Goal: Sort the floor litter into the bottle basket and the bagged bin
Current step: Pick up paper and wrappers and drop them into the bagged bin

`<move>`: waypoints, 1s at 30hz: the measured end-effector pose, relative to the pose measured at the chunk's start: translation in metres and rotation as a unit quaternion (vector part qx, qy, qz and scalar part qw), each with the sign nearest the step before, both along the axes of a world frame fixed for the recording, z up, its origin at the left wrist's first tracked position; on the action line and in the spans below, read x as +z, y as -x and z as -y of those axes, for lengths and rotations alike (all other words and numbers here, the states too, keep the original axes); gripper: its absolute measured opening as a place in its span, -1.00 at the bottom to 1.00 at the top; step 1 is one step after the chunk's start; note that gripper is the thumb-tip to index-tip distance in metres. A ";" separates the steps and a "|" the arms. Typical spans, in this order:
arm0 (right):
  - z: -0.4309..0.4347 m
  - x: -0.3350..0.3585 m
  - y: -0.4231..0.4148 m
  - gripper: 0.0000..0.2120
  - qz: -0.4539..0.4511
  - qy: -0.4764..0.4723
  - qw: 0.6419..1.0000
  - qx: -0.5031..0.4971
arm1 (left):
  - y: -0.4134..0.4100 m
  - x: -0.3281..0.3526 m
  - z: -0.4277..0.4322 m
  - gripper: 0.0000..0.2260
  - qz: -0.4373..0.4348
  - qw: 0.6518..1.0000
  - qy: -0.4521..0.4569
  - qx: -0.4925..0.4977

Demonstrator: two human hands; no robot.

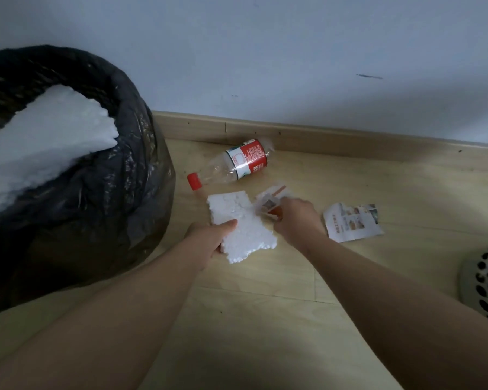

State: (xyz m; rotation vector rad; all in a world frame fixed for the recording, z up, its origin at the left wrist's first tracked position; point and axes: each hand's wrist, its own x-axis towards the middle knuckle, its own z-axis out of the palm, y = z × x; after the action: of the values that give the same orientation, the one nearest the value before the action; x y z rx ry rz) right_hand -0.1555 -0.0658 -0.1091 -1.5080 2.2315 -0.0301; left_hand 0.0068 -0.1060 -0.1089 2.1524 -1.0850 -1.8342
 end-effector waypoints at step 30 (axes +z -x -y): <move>-0.092 0.020 0.006 -0.77 0.076 -0.076 0.992 -0.062 | -0.006 0.021 -0.044 -0.64 0.045 0.971 0.163 -0.169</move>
State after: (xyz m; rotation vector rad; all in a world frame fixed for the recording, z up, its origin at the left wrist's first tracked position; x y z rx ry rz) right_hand -0.1618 0.0257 -0.0892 -1.2439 2.1493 -0.0118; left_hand 0.0130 -0.0625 -0.0875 1.9654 -1.7298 -1.5399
